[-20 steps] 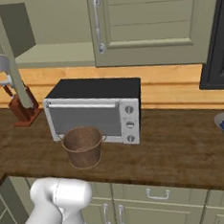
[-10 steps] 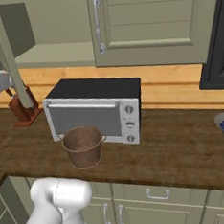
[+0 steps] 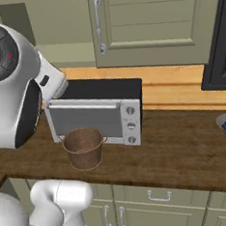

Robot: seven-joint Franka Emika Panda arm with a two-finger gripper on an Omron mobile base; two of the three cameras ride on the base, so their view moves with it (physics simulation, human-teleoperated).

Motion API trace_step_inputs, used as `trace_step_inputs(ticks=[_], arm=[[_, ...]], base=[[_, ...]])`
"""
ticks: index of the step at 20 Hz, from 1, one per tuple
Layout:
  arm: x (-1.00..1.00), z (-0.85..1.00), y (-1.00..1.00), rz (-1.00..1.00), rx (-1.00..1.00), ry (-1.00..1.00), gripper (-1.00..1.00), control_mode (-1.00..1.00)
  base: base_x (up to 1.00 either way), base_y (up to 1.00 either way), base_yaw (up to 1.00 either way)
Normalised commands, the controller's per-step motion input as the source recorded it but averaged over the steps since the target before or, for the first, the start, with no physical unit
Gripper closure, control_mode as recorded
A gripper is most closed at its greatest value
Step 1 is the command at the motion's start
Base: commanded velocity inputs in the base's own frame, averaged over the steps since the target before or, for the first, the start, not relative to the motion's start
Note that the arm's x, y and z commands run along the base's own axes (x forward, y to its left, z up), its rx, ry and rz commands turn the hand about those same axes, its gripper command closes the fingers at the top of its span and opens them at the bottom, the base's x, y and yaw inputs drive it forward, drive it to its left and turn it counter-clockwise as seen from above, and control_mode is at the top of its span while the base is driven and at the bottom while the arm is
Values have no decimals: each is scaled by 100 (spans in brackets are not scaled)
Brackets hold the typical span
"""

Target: Open the cabinet, pick up the bread from the cabinet and place it in the basket. Then move the basket to the dining counter.

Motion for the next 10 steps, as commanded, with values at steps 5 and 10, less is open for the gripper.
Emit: trace_step_inputs(ticks=[5,10], arm=[[75,-52,9,8,35,2,100,-100],[100,-4,27,6,44,20,100,-100]], base=[[0,0,0],[0,0,0]])
